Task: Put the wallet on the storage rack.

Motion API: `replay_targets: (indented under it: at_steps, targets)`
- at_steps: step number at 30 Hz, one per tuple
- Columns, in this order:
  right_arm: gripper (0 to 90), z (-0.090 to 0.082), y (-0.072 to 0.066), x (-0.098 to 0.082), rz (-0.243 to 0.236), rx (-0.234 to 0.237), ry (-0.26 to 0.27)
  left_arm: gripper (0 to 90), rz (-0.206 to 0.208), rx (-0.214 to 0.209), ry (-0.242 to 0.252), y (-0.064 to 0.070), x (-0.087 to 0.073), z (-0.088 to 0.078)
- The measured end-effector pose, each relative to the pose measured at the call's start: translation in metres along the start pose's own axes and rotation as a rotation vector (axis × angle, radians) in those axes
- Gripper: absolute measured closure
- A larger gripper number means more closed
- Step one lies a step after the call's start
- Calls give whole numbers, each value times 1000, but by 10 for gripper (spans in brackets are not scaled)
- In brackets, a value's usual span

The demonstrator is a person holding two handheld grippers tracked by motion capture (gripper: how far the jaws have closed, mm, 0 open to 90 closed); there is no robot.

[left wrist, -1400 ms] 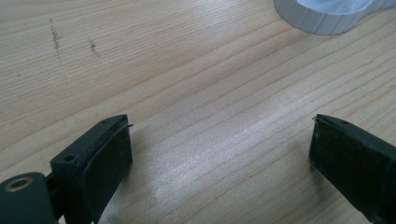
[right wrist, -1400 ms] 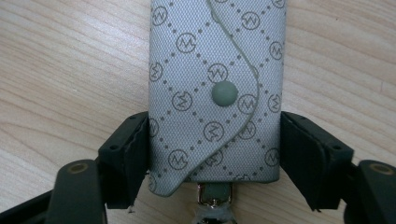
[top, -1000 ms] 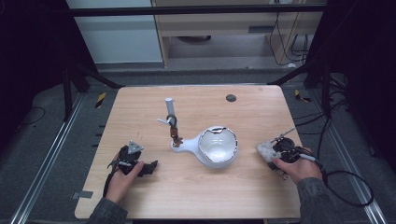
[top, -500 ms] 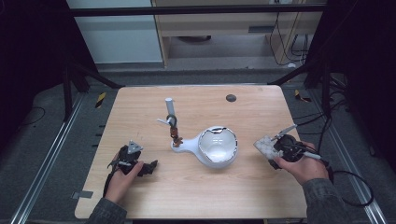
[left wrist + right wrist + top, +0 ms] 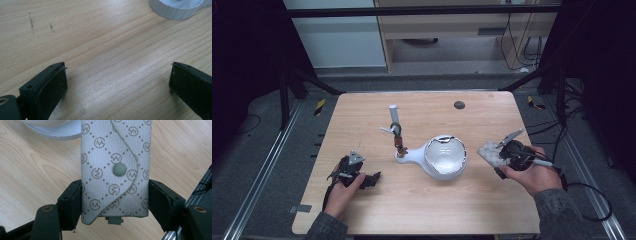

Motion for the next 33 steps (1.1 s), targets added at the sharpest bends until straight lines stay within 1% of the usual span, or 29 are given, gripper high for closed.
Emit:
replay_targets:
  at_steps: [8, 10, 16, 23, 33]
  targets:
    - [317, -13, -7, 6, -39, -8, 6, 8, 1, -1, 0, 0, 0, 0]
    - [317, -15, -8, 7, -56, -9, 4, 8, 2, -1, -1, 0, 0, 0]
    - [317, -19, -11, 14, -83, -21, -5, 4, 5, 0, -3, 0, 0, 0]
    - [317, -31, -14, 25, -126, -38, 14, 4, 5, 1, -4, 0, 0, 0]
    - [316, -41, -22, 34, -163, -49, 24, 3, 6, -1, -1, 1, 0, 0]
Point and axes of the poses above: each handheld gripper's, and its own axes: z roughly forward along the jaws, x roughly out of its top, y roughly to its right, the point moved 8 cm from there along z, roughly forward along the jaws, and after that the axes turned 8 degrees about -y, right-handed, at the moved point
